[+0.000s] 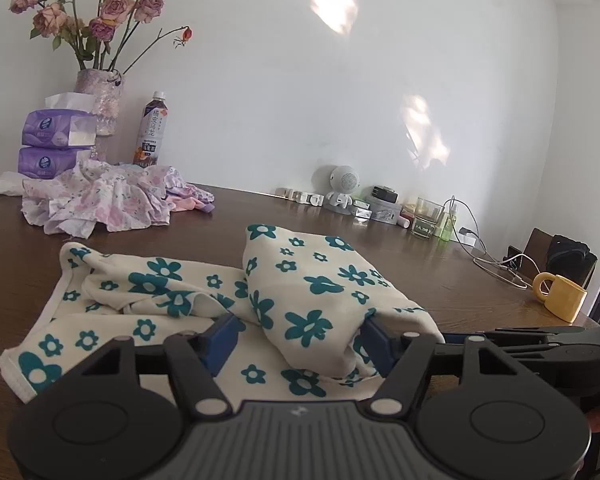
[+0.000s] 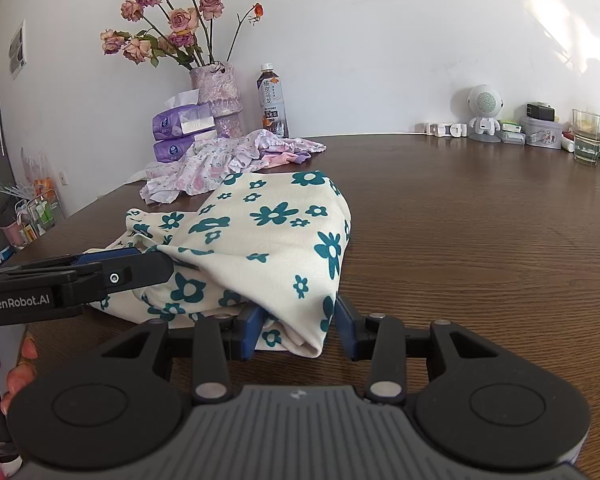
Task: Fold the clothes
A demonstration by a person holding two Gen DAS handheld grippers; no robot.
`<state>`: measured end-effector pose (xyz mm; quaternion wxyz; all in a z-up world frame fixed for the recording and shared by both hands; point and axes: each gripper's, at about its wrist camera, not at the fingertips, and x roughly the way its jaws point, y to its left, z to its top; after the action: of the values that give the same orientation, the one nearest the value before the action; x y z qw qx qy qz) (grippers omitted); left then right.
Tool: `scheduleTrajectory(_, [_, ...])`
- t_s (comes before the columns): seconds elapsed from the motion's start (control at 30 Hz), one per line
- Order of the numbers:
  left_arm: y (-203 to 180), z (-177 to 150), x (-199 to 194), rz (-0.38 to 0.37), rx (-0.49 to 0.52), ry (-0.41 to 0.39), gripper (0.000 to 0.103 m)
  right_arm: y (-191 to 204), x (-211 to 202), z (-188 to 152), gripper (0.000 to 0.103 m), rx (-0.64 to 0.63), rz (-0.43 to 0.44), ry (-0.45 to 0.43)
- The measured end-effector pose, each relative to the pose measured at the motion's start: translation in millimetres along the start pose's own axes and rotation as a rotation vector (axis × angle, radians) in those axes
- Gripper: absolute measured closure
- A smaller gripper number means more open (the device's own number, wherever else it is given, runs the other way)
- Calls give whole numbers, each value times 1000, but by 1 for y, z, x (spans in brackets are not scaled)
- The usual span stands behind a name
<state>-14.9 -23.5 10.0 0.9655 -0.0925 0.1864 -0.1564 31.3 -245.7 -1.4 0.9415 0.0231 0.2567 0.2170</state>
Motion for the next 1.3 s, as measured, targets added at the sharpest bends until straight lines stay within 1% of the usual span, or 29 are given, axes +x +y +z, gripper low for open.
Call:
scheduleTrajectory(0.03, [0, 0, 0, -4, -1, 0, 45, 0, 0, 0, 64, 0, 0, 0])
scheduleTrajectory(0.1, [1, -1, 0, -13, -3, 0, 55, 0, 0, 0, 64, 1, 0, 0])
scheduleTrajectory(0.2, [1, -1, 1, -26, -1, 2, 61, 0, 0, 0, 64, 2, 2, -2])
scheduleTrajectory(0.27, [0, -1, 1, -29, 3, 1, 63, 0, -1, 0, 64, 2, 4, -4])
scheduleTrajectory(0.4, [0, -1, 1, -25, 3, 6, 63, -1, -1, 0, 64, 4, 7, -7])
scheduleTrajectory(0.5, [0, -1, 2, -15, 1, 11, 59, -1, -2, 0, 63, 5, 9, -10])
scheduleTrajectory(0.6, [1, -1, 1, -21, -8, 3, 58, -1, -2, 0, 63, 6, 12, -13])
scheduleTrajectory(0.9, [4, 0, 4, -21, -26, 23, 56, -6, -3, 0, 63, 33, 28, -18])
scheduleTrajectory(0.97, [2, 0, 3, -18, -11, 21, 56, -4, -3, 0, 64, 23, 20, -21])
scheduleTrajectory(1.07, [-5, 0, 3, -14, 57, 24, 60, -1, -2, 0, 64, 10, 13, -15])
scheduleTrajectory(1.13, [-9, 1, 6, -19, 107, 46, 66, -2, 0, 1, 67, 15, 12, -3])
scheduleTrajectory(1.17, [-10, 1, 8, -27, 118, 61, 71, -2, 2, 2, 71, 20, 15, 2])
scheduleTrajectory(1.2, [-8, 3, 10, -37, 119, 73, 74, -3, 3, 3, 72, 24, 17, 7])
scheduleTrajectory(1.23, [-6, 5, 11, -50, 117, 80, 75, -3, 5, 4, 74, 29, 20, 11])
scheduleTrajectory(1.3, [-2, 10, 14, -61, 100, 92, 79, -3, 7, 6, 81, 52, 26, 8])
